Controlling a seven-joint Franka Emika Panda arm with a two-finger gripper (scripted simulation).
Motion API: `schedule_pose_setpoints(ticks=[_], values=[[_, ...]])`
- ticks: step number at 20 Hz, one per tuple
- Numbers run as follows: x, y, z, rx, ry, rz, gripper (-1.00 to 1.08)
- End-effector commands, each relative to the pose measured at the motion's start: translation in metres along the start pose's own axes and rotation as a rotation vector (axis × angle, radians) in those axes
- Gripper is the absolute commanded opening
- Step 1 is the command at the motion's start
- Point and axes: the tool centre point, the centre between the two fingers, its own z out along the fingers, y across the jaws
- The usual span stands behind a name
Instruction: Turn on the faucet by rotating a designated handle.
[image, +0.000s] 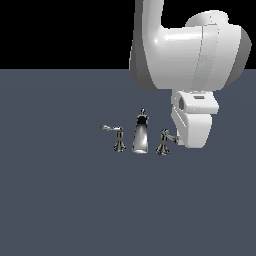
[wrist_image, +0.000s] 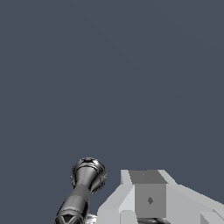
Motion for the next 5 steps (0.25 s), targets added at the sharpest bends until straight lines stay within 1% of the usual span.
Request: schedule_pose_setpoints(ticks=[1, 4, 5], values=[[-0.024, 0.006, 0.0, -0.005, -0.005, -0.024, -1.0], [-0.037, 0.012, 0.0, -0.007, -0.006, -0.026, -1.0], [-0.037, 0.012, 0.0, -0.007, -0.006, -0.026, -1.0]])
